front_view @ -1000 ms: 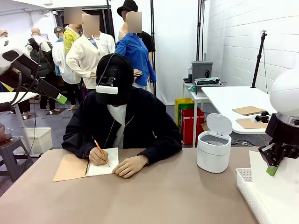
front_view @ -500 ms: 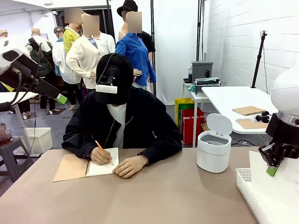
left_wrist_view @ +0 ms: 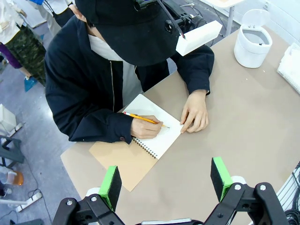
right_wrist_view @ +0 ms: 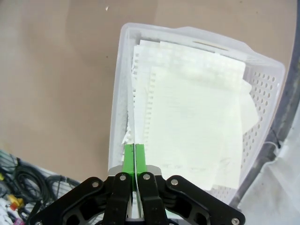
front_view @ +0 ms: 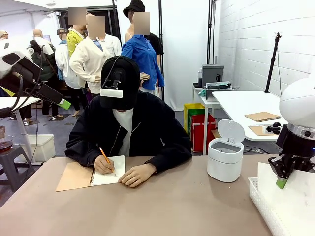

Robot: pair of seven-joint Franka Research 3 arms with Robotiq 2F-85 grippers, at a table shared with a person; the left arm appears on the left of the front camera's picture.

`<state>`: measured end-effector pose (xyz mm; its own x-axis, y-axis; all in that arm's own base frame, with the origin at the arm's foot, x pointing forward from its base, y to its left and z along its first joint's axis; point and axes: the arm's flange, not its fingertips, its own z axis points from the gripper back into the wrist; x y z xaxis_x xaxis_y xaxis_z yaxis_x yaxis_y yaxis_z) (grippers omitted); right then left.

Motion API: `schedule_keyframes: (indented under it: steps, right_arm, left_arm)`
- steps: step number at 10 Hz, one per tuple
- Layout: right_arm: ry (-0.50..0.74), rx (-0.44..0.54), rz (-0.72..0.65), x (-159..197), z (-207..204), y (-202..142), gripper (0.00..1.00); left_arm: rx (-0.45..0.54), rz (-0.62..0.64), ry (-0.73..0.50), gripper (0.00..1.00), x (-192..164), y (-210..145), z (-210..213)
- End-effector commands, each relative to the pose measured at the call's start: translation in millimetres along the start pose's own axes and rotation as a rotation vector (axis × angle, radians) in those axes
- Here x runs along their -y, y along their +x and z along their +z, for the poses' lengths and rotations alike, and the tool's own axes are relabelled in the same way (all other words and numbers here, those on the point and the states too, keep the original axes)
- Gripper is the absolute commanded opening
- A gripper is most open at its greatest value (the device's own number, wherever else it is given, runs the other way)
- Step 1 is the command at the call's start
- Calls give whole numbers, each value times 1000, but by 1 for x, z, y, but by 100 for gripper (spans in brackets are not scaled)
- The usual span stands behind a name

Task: Sort the paper based on its condition.
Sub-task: If a person hands you a paper, place it in the Organizing basket , and if it's crumpled, put it in the Trash can.

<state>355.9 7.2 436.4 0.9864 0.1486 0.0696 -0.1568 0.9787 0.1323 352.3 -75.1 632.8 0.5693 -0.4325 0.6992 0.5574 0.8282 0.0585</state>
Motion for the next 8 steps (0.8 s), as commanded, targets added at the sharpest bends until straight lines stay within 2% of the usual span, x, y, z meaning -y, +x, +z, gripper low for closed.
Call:
schedule_keyframes:
  steps: [1,2,7,8]
  right_arm:
    - [0,3,5,-2,1,0,0]
    - [0,3,5,-2,1,0,0]
    - [-81,-57,-61,27,11,-15,97]
    - [-107,-78,-84,33,15,-16,100]
  left_arm:
    - [6,1,4,100,-1,0,1]
    - [6,1,4,100,-1,0,1]
    - [6,1,4,100,-1,0,1]
    - [6,1,4,100,-1,0,1]
